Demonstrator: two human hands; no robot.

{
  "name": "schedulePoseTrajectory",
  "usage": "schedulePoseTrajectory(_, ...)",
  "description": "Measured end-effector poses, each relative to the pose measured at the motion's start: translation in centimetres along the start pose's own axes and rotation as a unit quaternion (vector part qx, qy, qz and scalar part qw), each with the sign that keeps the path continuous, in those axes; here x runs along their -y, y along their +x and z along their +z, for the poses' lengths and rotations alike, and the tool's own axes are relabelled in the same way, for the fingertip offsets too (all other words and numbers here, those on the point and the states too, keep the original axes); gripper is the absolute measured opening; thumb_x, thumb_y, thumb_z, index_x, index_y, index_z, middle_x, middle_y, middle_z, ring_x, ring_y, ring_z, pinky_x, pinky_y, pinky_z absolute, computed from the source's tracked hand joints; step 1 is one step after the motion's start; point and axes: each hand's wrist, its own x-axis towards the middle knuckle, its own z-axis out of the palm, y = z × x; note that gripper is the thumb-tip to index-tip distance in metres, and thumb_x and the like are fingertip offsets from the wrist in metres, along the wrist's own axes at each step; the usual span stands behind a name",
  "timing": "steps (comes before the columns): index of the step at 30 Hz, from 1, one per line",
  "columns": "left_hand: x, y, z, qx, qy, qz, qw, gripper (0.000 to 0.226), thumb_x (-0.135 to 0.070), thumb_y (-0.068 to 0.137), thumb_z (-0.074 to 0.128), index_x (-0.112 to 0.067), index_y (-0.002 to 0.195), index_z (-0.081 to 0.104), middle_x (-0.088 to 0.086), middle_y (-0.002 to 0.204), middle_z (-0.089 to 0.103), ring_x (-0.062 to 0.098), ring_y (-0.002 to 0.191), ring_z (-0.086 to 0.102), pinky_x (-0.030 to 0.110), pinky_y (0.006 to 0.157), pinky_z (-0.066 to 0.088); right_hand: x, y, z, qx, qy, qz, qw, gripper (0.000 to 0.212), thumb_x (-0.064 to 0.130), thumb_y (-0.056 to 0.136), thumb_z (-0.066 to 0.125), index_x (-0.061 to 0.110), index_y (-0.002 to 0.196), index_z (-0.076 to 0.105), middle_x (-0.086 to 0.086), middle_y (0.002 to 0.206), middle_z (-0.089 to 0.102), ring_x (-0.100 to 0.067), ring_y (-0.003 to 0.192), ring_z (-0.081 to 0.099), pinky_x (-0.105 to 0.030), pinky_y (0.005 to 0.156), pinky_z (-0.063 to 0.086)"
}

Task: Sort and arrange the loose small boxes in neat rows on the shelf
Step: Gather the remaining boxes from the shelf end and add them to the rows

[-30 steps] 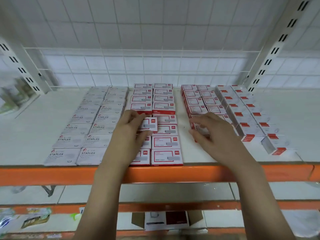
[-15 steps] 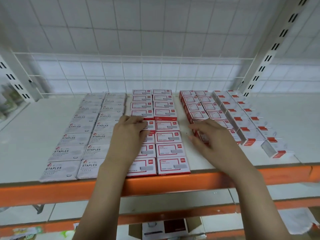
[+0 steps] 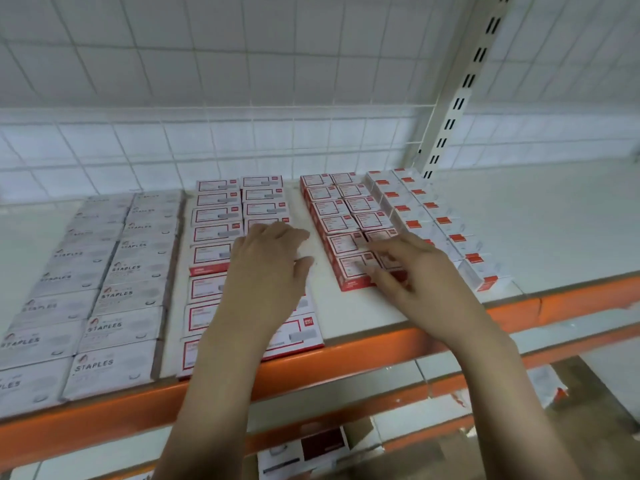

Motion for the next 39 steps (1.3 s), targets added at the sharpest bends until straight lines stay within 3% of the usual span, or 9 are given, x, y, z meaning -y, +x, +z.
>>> schedulePoseTrajectory(4, -5.0, 1.0, 2.2, 0.050, -0.025, 0.055, 0.997, 0.030, -0.032, 0.094, 0.048, -0.024, 0.122, 0.055, -0.004, 0.115, 0.063, 0.017, 0.106, 0.056, 0.033, 0.093, 0.043, -3.4, -1.6, -2.3, -0.031, -0.032, 0.021, 0.999, 0.034, 0.033, 0.087, 0.053, 0.020, 0.117, 0.062, 0.007, 0.098, 0.058, -0.019, 0.097, 0.056, -0.021, 0.081, 0.039)
schedulePoseTrajectory(7, -9.2, 2.0, 3.8, 0.074, -0.039, 0.081, 0.993, 0.029, -0.032, 0.096, 0.045, -0.026, 0.123, 0.053, -0.006, 0.114, 0.062, 0.014, 0.103, 0.056, 0.031, 0.090, 0.045, -7.0, -3.3, -4.7, -0.061, -0.055, 0.060, 0.995, 0.029, 0.027, 0.087, 0.056, 0.017, 0.114, 0.063, 0.001, 0.107, 0.061, -0.020, 0.102, 0.055, -0.015, 0.082, 0.033)
schedulePoseTrajectory(10, -13.8, 3.3, 5.9, 0.094, -0.047, 0.102, 0.989, 0.031, -0.034, 0.096, 0.044, -0.026, 0.124, 0.052, -0.006, 0.113, 0.062, 0.014, 0.100, 0.058, 0.032, 0.086, 0.048, -10.8, -5.4, -7.6, -0.074, -0.059, 0.088, 0.992, 0.034, 0.028, 0.085, 0.051, 0.016, 0.115, 0.062, 0.001, 0.108, 0.059, -0.018, 0.099, 0.054, -0.017, 0.080, 0.035)
schedulePoseTrajectory(15, -22.8, 5.5, 10.8, 0.122, -0.066, 0.132, 0.981, 0.033, -0.035, 0.098, 0.039, -0.024, 0.127, 0.051, -0.003, 0.113, 0.062, 0.015, 0.102, 0.057, 0.035, 0.086, 0.047, -19.2, -9.1, -13.2, -0.104, -0.080, 0.138, 0.982, 0.029, 0.016, 0.086, 0.061, 0.015, 0.115, 0.062, -0.002, 0.110, 0.058, -0.017, 0.098, 0.055, -0.015, 0.080, 0.033)
schedulePoseTrajectory(18, -28.7, 6.3, 13.6, 0.146, -0.077, 0.149, 0.975, 0.034, -0.034, 0.098, 0.039, -0.025, 0.129, 0.049, -0.001, 0.112, 0.062, 0.017, 0.103, 0.056, 0.034, 0.086, 0.045, -24.2, -11.7, -17.0, -0.119, -0.078, 0.175, 0.974, 0.029, 0.017, 0.088, 0.060, 0.014, 0.117, 0.061, -0.002, 0.111, 0.058, -0.017, 0.100, 0.055, -0.011, 0.079, 0.031)
schedulePoseTrajectory(23, -37.7, 7.4, 18.1, 0.163, -0.089, 0.171, 0.968, 0.037, -0.036, 0.096, 0.041, -0.029, 0.132, 0.044, -0.005, 0.111, 0.062, 0.017, 0.104, 0.054, 0.033, 0.086, 0.044, -31.3, -15.4, -21.9, -0.139, -0.080, 0.200, 0.967, 0.030, 0.022, 0.089, 0.058, 0.017, 0.118, 0.061, 0.002, 0.114, 0.059, -0.015, 0.103, 0.056, -0.020, 0.084, 0.039)
schedulePoseTrajectory(26, -41.8, 7.8, 20.1, 0.170, -0.095, 0.186, 0.963, 0.038, -0.036, 0.096, 0.041, -0.029, 0.133, 0.041, -0.006, 0.111, 0.061, 0.016, 0.105, 0.054, 0.034, 0.087, 0.043, -34.9, -16.8, -23.7, -0.141, -0.088, 0.214, 0.963, 0.031, 0.021, 0.088, 0.059, 0.017, 0.119, 0.061, 0.001, 0.115, 0.059, -0.014, 0.103, 0.056, -0.017, 0.084, 0.036)
schedulePoseTrajectory(29, -44.5, 8.6, 21.5, 0.178, -0.097, 0.186, 0.961, 0.039, -0.036, 0.096, 0.042, -0.030, 0.134, 0.040, -0.007, 0.111, 0.059, 0.016, 0.104, 0.054, 0.033, 0.087, 0.043, -37.8, -17.2, -24.7, -0.137, -0.079, 0.223, 0.962, 0.032, 0.021, 0.088, 0.059, 0.018, 0.120, 0.060, 0.000, 0.115, 0.058, -0.013, 0.102, 0.055, -0.011, 0.083, 0.032)
schedulePoseTrajectory(39, -48.0, 14.7, 24.5, 0.168, -0.092, 0.180, 0.965, 0.040, -0.037, 0.094, 0.046, -0.030, 0.133, 0.042, -0.008, 0.104, 0.059, 0.014, 0.091, 0.056, 0.028, 0.082, 0.045, -43.8, -14.1, -26.9, -0.135, -0.070, 0.229, 0.961, 0.033, 0.022, 0.089, 0.057, 0.016, 0.121, 0.059, 0.001, 0.118, 0.057, -0.016, 0.108, 0.054, -0.020, 0.088, 0.038)
